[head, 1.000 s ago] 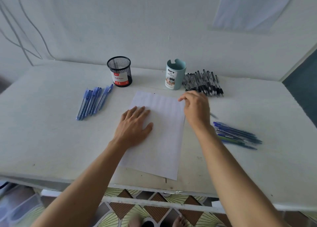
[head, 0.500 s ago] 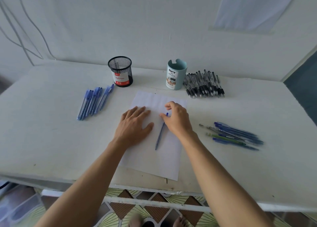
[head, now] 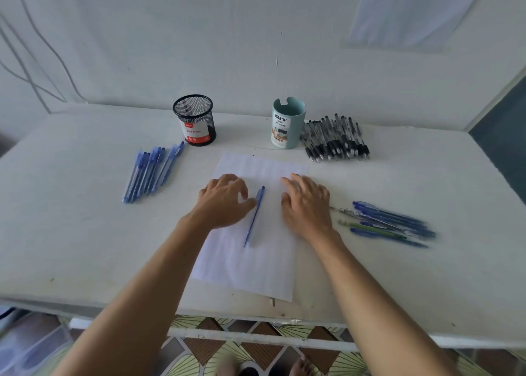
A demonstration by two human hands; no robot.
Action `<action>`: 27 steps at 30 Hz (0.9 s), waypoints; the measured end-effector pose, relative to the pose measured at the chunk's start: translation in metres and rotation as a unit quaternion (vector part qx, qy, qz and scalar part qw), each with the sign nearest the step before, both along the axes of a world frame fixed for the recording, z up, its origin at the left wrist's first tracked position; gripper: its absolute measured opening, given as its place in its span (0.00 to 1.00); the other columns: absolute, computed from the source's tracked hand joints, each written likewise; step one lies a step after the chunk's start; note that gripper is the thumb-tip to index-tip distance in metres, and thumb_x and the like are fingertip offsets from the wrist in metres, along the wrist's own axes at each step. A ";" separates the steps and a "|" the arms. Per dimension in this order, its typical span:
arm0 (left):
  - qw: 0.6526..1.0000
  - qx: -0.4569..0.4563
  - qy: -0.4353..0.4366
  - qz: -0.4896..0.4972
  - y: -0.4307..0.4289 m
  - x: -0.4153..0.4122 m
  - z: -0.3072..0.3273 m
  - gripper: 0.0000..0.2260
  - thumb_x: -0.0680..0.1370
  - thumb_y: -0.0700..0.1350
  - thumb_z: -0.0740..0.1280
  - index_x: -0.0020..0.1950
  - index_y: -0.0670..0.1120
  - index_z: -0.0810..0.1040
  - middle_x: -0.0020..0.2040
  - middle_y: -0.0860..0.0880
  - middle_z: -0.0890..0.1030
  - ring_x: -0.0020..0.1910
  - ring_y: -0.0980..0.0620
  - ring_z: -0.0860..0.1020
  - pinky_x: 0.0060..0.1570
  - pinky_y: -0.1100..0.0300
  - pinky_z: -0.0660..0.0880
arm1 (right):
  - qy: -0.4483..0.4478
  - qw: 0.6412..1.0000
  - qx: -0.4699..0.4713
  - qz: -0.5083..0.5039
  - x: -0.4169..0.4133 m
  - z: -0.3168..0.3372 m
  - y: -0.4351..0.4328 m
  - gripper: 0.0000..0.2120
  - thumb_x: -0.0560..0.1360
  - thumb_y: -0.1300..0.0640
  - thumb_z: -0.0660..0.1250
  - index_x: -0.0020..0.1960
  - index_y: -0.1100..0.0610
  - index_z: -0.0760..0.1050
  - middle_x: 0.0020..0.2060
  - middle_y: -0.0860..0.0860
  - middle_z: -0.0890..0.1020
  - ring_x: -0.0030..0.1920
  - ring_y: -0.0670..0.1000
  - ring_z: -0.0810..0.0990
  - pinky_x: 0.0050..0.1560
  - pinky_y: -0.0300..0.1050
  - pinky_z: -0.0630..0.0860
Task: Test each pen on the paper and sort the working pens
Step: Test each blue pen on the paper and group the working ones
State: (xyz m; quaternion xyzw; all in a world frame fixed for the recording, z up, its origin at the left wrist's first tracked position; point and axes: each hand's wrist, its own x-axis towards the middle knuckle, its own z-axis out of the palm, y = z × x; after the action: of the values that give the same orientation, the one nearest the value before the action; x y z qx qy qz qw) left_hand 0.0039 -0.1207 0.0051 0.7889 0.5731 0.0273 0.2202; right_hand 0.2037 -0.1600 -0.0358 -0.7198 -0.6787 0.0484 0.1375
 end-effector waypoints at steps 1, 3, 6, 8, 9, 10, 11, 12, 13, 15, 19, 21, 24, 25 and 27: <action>1.000 0.003 0.014 0.000 -0.001 0.005 0.002 0.19 0.76 0.69 0.63 0.53 0.55 0.74 0.76 0.49 0.64 0.72 0.43 0.64 0.69 0.46 0.63 | -0.004 1.000 -0.008 -0.002 0.000 0.001 0.000 0.22 0.82 0.52 0.54 0.77 0.48 0.64 0.78 0.51 0.62 0.78 0.53 0.55 0.74 0.56 0.52; 0.998 0.008 0.055 -0.012 -0.005 0.013 0.006 0.24 0.72 0.73 0.64 0.52 0.54 0.76 0.75 0.48 0.64 0.71 0.42 0.64 0.70 0.46 0.63 | -0.001 1.000 -0.024 -0.003 -0.001 0.002 -0.001 0.24 0.83 0.51 0.52 0.79 0.46 0.60 0.80 0.52 0.56 0.80 0.55 0.48 0.77 0.58 0.49; 0.999 -0.012 0.034 0.002 -0.004 0.011 0.009 0.14 0.75 0.66 0.68 0.47 0.56 0.79 0.76 0.47 0.63 0.72 0.42 0.63 0.71 0.46 0.61 | -0.001 0.999 -0.040 0.009 -0.001 0.003 -0.002 0.25 0.83 0.50 0.50 0.80 0.44 0.56 0.81 0.52 0.51 0.80 0.56 0.42 0.78 0.59 0.42; 0.999 -0.033 0.002 0.015 0.000 0.007 0.013 0.10 0.79 0.57 0.67 0.48 0.53 0.82 0.74 0.46 0.66 0.73 0.42 0.63 0.70 0.49 0.61 | 0.007 0.998 -0.053 0.013 0.000 0.005 -0.003 0.25 0.83 0.47 0.49 0.80 0.44 0.55 0.81 0.51 0.50 0.80 0.55 0.40 0.77 0.59 0.39; 0.999 -0.031 -0.008 0.018 0.001 0.007 0.015 0.11 0.81 0.54 0.65 0.50 0.48 0.83 0.71 0.45 0.70 0.71 0.43 0.66 0.68 0.52 0.63 | 0.007 0.998 -0.058 0.016 0.000 0.004 -0.003 0.26 0.83 0.45 0.48 0.80 0.45 0.55 0.81 0.51 0.50 0.80 0.55 0.39 0.77 0.58 0.38; 0.999 -0.023 -0.023 0.031 0.002 0.007 0.019 0.13 0.81 0.51 0.64 0.51 0.43 0.83 0.66 0.43 0.74 0.68 0.43 0.69 0.62 0.54 0.66 | 0.007 0.998 -0.055 0.018 0.000 0.004 -0.004 0.27 0.82 0.42 0.48 0.79 0.45 0.57 0.81 0.51 0.51 0.80 0.54 0.40 0.77 0.58 0.38; 0.997 -0.006 -0.047 0.056 0.002 0.007 0.023 0.13 0.82 0.49 0.62 0.50 0.41 0.81 0.59 0.43 0.77 0.62 0.43 0.73 0.55 0.55 0.68 | 0.010 0.999 -0.046 0.019 -0.001 0.002 -0.004 0.27 0.80 0.40 0.48 0.77 0.46 0.60 0.81 0.51 0.53 0.80 0.54 0.41 0.77 0.57 0.38; 0.992 0.017 -0.083 0.091 0.002 0.007 0.028 0.12 0.81 0.48 0.62 0.49 0.41 0.80 0.53 0.45 0.79 0.56 0.44 0.75 0.50 0.56 0.68 | 0.021 0.999 -0.033 0.017 -0.002 0.002 -0.005 0.27 0.79 0.38 0.50 0.74 0.48 0.64 0.80 0.51 0.55 0.80 0.53 0.42 0.77 0.57 0.39; 0.982 0.028 -0.140 0.125 0.003 0.007 0.031 0.10 0.82 0.48 0.62 0.49 0.43 0.78 0.50 0.47 0.81 0.52 0.45 0.78 0.48 0.56 0.70 | 0.037 0.999 -0.020 0.015 -0.003 0.001 -0.005 0.25 0.79 0.38 0.54 0.70 0.49 0.66 0.80 0.50 0.57 0.80 0.52 0.44 0.77 0.56 0.39; 0.931 -0.011 -0.328 0.157 0.005 0.006 0.033 0.08 0.84 0.47 0.60 0.50 0.45 0.74 0.46 0.47 0.84 0.43 0.47 0.82 0.48 0.52 0.77 | 0.052 0.998 0.000 0.029 -0.002 -0.001 -0.006 0.23 0.78 0.37 0.59 0.67 0.49 0.67 0.79 0.49 0.58 0.80 0.51 0.45 0.77 0.56 0.40; 0.803 -0.091 -0.572 0.144 0.009 0.012 0.031 0.08 0.86 0.40 0.55 0.54 0.45 0.73 0.39 0.48 0.74 0.34 0.54 0.71 0.40 0.60 0.71 | 0.001 0.995 -0.037 0.095 0.000 0.000 -0.005 0.29 0.77 0.32 0.53 0.76 0.37 0.59 0.81 0.47 0.50 0.80 0.54 0.43 0.76 0.60 0.36; 0.782 -0.143 -0.589 0.148 0.010 0.015 0.035 0.14 0.86 0.50 0.54 0.50 0.46 0.76 0.37 0.51 0.67 0.34 0.55 0.63 0.38 0.61 0.62 | 0.018 0.995 -0.047 0.085 0.000 0.000 -0.005 0.32 0.73 0.28 0.51 0.75 0.36 0.61 0.81 0.47 0.52 0.80 0.53 0.44 0.76 0.60 0.37; 0.786 -0.192 -0.578 0.108 0.016 0.016 0.040 0.28 0.78 0.70 0.49 0.32 0.49 0.66 0.33 0.51 0.61 0.33 0.53 0.58 0.38 0.56 0.57 | 0.049 0.996 -0.024 0.072 -0.002 -0.001 -0.005 0.34 0.67 0.24 0.54 0.67 0.40 0.65 0.79 0.47 0.58 0.80 0.53 0.50 0.76 0.61 0.41; 0.781 -0.192 -0.585 0.103 0.017 0.018 0.042 0.28 0.75 0.71 0.52 0.29 0.49 0.62 0.31 0.51 0.59 0.33 0.52 0.57 0.38 0.55 0.56 | 0.059 0.996 -0.015 0.071 -0.002 -0.002 -0.005 0.34 0.66 0.23 0.55 0.65 0.41 0.66 0.79 0.47 0.60 0.80 0.53 0.51 0.76 0.61 0.42; 0.758 -0.179 -0.617 0.117 0.020 0.021 0.041 0.24 0.70 0.66 0.60 0.25 0.51 0.58 0.27 0.51 0.56 0.32 0.51 0.55 0.37 0.55 0.55 | 0.068 0.995 -0.009 0.074 -0.001 -0.001 -0.005 0.37 0.66 0.22 0.54 0.66 0.43 0.67 0.78 0.47 0.62 0.79 0.52 0.53 0.77 0.61 0.43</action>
State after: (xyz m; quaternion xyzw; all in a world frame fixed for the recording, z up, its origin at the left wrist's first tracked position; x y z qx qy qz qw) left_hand 0.0250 -0.1007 0.0465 0.4739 0.3959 0.4301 0.6585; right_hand 0.2024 -0.1648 -0.0369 -0.6641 -0.7184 0.1130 0.1731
